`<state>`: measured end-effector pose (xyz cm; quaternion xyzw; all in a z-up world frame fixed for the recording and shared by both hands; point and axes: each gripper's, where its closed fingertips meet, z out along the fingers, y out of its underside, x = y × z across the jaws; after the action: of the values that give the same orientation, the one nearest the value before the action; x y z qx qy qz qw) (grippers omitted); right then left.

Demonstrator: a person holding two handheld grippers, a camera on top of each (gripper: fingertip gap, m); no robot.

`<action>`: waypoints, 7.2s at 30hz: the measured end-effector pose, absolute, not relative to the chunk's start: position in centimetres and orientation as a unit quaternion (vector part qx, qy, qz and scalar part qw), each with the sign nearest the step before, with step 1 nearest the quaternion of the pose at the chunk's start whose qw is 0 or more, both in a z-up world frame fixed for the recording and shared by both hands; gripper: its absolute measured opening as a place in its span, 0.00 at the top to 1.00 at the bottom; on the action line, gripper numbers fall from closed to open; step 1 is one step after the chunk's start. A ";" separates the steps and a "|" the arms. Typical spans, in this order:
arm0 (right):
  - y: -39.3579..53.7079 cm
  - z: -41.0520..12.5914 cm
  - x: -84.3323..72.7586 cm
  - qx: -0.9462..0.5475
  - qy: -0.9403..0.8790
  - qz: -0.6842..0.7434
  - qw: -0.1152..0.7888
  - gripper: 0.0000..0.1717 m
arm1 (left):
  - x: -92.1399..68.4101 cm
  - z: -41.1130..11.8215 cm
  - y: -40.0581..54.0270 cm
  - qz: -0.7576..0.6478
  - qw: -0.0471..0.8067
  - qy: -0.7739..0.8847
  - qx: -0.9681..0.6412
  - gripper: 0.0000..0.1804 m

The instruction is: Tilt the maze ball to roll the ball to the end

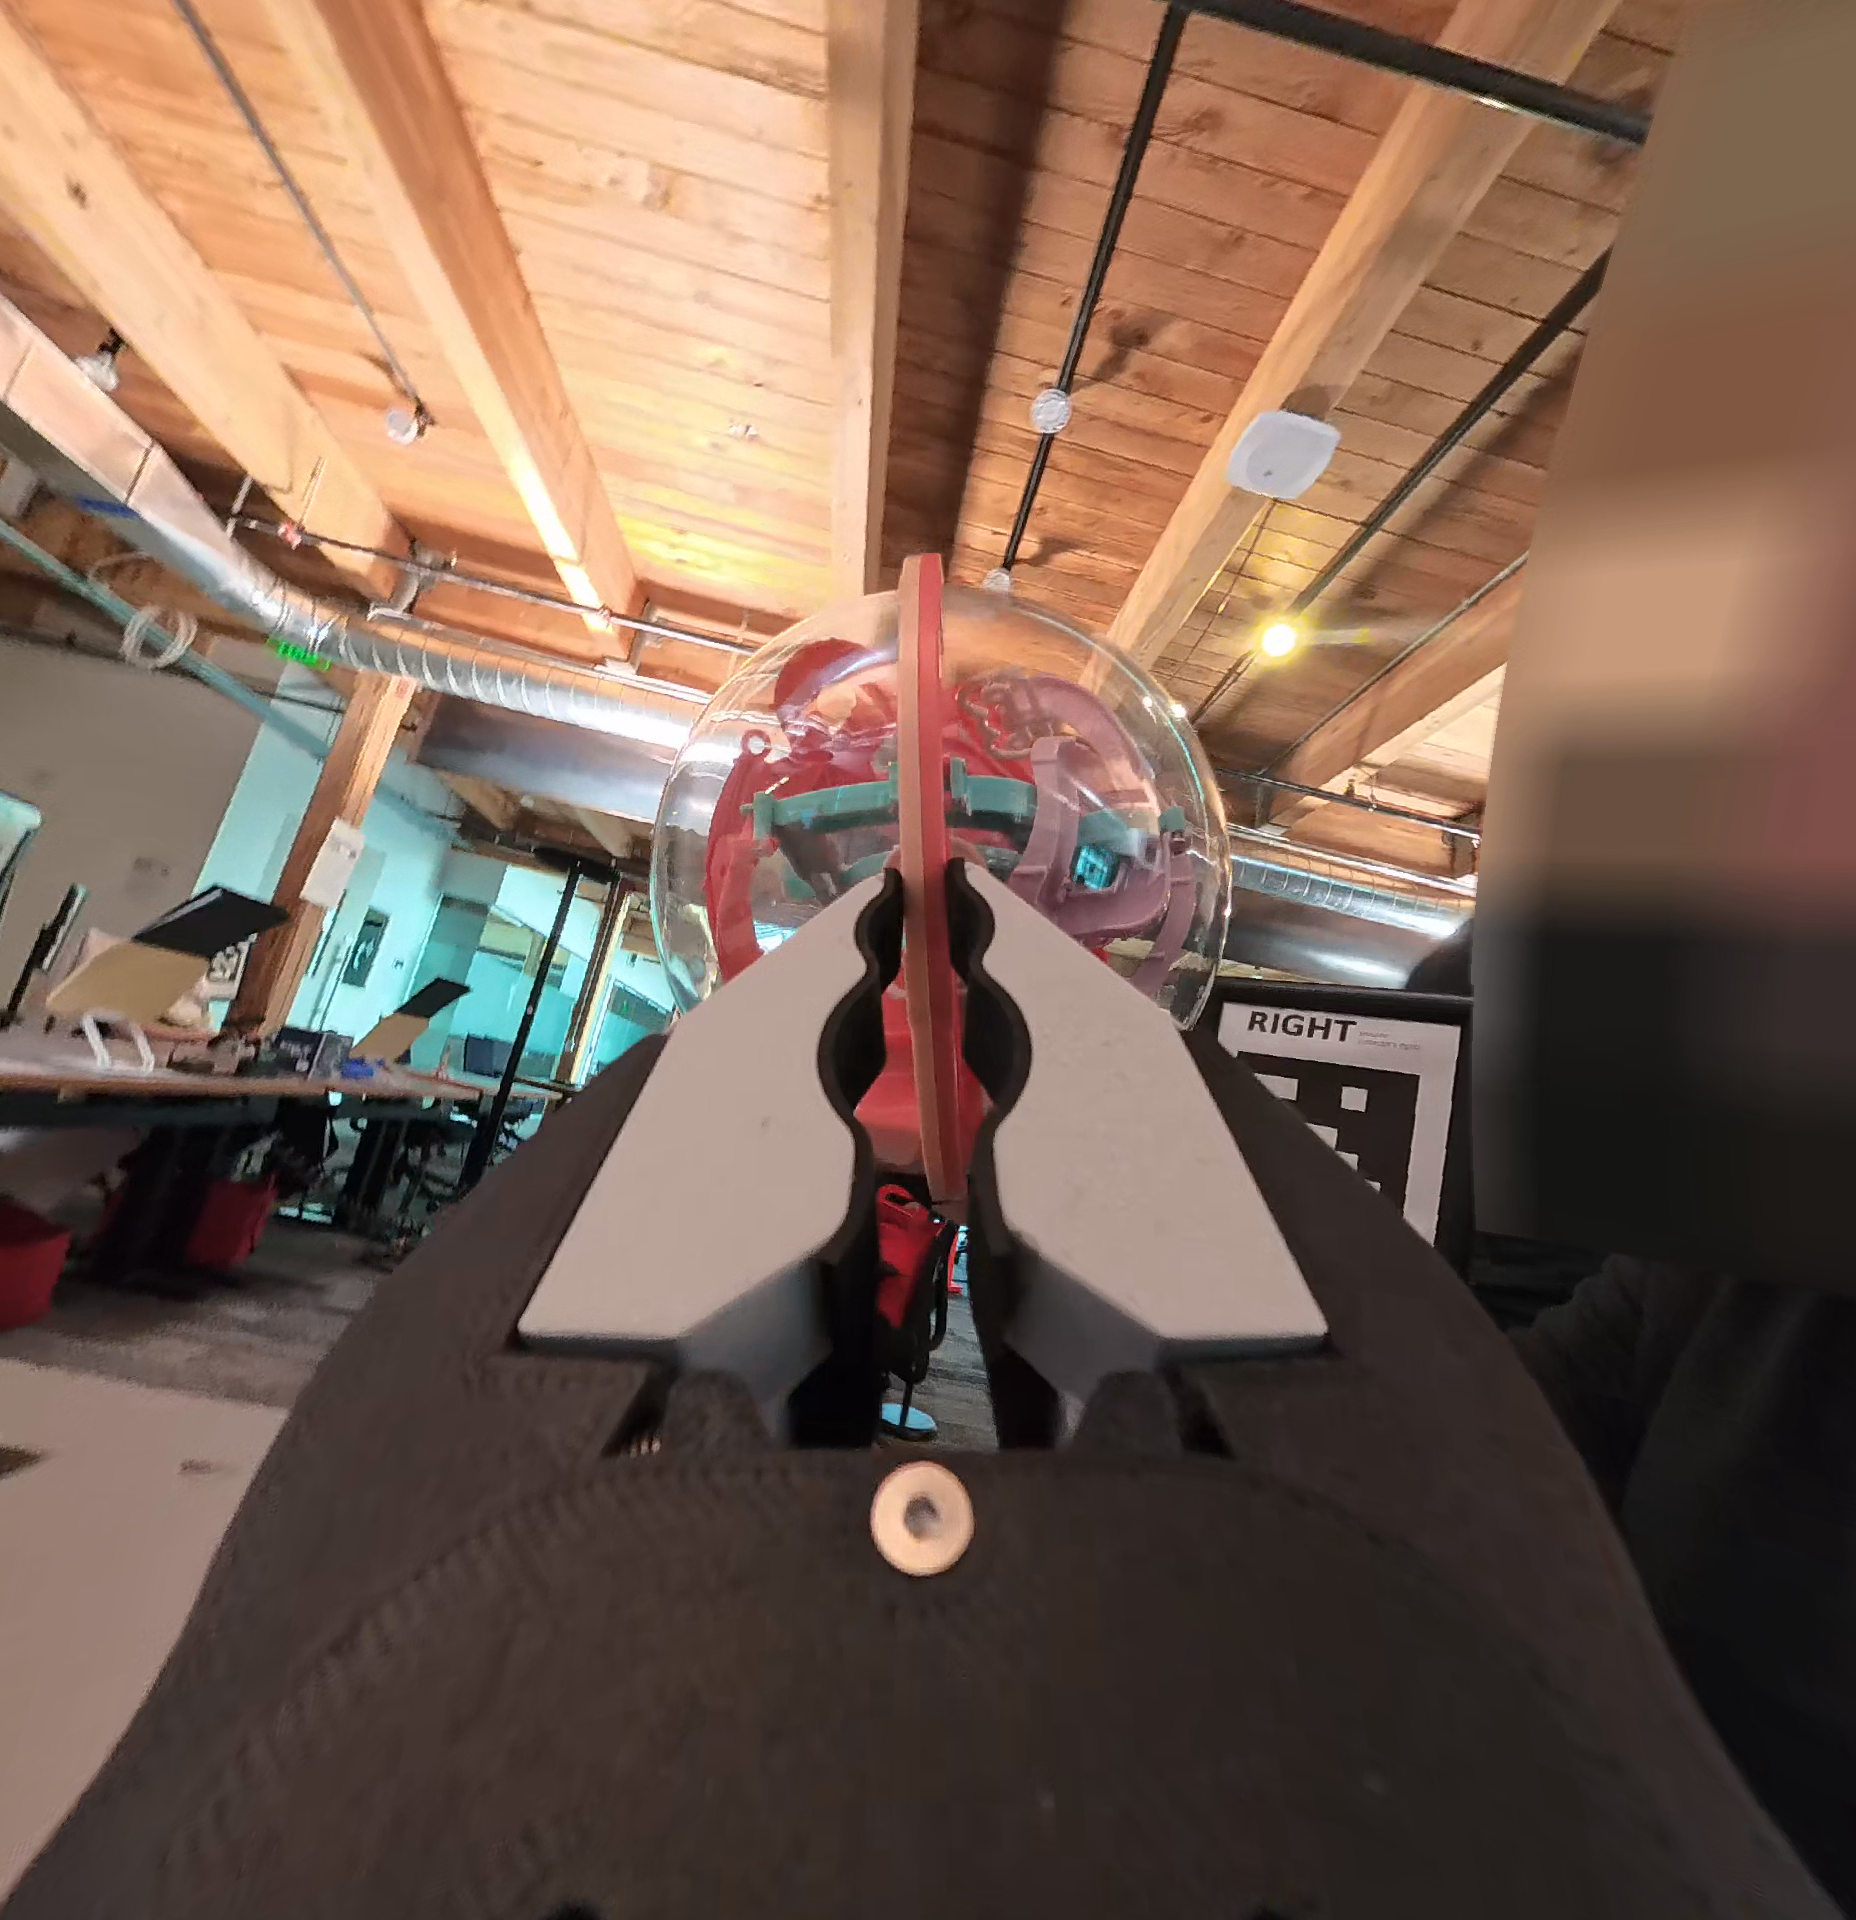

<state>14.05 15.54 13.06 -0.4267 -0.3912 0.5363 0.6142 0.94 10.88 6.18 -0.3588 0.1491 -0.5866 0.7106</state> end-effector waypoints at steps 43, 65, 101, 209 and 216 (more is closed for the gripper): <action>14.8 -19.9 16.0 -0.667 -0.266 0.567 0.404 0.96 | 0.7 -20.4 13.0 -0.603 0.476 -0.050 -0.638 0.96; 13.5 -24.9 15.4 -0.701 -0.332 0.543 0.322 0.95 | 0.4 -22.1 13.9 -0.582 0.448 -0.035 -0.678 0.96; 16.7 -21.9 14.6 -0.633 -0.385 0.626 0.245 0.90 | 2.3 -20.6 14.7 -0.596 0.439 0.043 -0.671 0.96; 16.0 -22.4 14.7 -0.603 -0.345 0.687 0.215 0.96 | 1.9 -23.0 9.0 -0.593 0.464 0.011 -0.658 0.90; 16.0 -22.4 14.7 -0.603 -0.344 0.687 0.214 0.96 | 2.1 -22.5 8.6 -0.601 0.471 0.027 -0.645 0.82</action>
<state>14.67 16.03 -22.43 -0.6033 -0.3436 0.6871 0.2142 2.11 8.55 -22.47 -0.6450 0.0267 -0.6009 0.4714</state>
